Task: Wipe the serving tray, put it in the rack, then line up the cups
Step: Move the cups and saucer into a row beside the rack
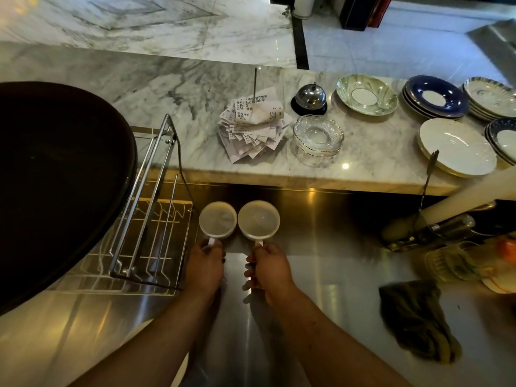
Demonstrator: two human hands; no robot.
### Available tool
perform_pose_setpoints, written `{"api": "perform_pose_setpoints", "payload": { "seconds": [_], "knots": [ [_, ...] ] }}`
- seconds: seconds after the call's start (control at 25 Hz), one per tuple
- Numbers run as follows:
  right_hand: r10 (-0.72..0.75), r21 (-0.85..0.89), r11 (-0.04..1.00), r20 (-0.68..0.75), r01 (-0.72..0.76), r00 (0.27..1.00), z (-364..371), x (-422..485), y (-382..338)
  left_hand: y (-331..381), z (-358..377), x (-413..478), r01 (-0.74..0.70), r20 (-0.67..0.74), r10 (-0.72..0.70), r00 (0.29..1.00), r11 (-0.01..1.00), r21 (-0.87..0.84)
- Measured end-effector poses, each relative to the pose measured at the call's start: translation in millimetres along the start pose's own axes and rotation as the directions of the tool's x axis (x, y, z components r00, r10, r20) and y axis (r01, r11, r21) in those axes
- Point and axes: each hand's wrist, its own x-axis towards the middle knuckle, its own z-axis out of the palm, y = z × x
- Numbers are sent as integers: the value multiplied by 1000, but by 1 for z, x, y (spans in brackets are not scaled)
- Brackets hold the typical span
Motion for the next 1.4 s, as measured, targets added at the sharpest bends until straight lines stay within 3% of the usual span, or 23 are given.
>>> {"api": "perform_pose_setpoints", "payload": {
  "seconds": [0.2,0.28,0.36,0.44,0.52,0.64,0.76,0.92,1.04,1.24,1.4],
  "knots": [
    [-19,-36,999,-54,17,998,-10,-15,2,3,-7,-15,144,61,-142,988,989,-32],
    [-24,-95,995,-93,15,995,-21,-23,5,3,-11,-21,172,102,-180,978,982,79],
    [-121,-344,935,-88,84,989,-35,-30,12,2,-18,-32,96,208,-158,965,955,279],
    [-265,-689,707,-49,159,963,-48,-40,22,-1,-27,-46,-88,315,-80,946,869,486],
    [-406,-876,434,17,209,914,-58,-50,34,-8,-38,-61,-313,376,52,925,666,678],
    [-565,-960,111,151,256,811,-68,-71,51,-21,-50,-82,-523,460,257,850,312,793],
    [-582,-970,-51,223,239,782,-74,-93,66,-36,-60,-100,-608,542,328,773,141,781],
    [-530,-976,-42,202,213,824,-82,-127,85,-50,-82,-120,-657,587,360,725,105,747],
    [-548,-978,-18,183,207,816,-85,-159,102,-59,-105,-141,-662,579,374,724,142,736],
    [-564,-954,-25,261,299,784,-79,-187,115,-71,-149,-170,-589,468,410,783,246,770],
    [-549,-892,-91,415,442,725,-66,-195,128,-90,-193,-192,-441,304,421,855,282,852]
  ]
}}
